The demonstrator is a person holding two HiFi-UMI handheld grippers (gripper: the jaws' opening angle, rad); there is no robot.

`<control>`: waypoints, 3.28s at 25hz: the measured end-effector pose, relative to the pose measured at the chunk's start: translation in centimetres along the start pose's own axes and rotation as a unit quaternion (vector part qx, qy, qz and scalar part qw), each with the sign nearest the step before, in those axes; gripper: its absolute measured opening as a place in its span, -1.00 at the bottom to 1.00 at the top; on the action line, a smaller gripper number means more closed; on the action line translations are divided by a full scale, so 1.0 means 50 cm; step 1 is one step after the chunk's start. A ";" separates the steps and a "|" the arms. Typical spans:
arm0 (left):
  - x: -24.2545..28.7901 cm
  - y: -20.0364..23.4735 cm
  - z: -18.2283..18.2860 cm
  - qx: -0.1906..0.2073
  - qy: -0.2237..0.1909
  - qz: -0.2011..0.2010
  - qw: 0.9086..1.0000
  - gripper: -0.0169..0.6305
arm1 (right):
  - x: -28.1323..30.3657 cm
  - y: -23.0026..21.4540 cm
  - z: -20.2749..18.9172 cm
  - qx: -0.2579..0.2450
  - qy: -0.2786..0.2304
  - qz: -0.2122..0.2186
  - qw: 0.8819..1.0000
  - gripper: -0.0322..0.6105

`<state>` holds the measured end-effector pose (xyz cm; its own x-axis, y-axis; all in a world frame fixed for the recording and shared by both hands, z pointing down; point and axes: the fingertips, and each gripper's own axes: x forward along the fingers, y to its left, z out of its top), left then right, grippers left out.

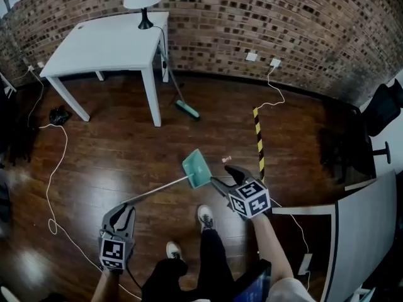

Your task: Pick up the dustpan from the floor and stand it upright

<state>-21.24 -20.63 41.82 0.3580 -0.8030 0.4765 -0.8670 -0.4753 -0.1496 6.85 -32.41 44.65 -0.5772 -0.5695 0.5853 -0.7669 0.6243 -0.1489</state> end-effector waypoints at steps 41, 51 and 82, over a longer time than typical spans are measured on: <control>0.925 -0.077 -1.243 -0.743 -0.101 0.109 0.652 -0.42 | 0.715 -0.367 -0.787 -0.004 0.152 0.117 0.981 -0.63; 0.920 -0.058 -1.225 -0.734 -0.103 0.115 0.661 -0.57 | 0.718 -0.379 -0.801 0.026 0.148 0.085 0.985 -0.80; 0.951 0.031 -0.629 -0.317 -0.163 0.104 0.929 -0.67 | 0.806 -0.504 -1.035 0.260 0.031 0.007 0.965 -0.59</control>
<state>-16.45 -48.27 91.49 0.1570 -0.9691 0.1905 -0.9218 -0.0746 0.3803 17.41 -43.41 113.23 -0.5828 -0.5206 0.6240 -0.8056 0.2694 -0.5276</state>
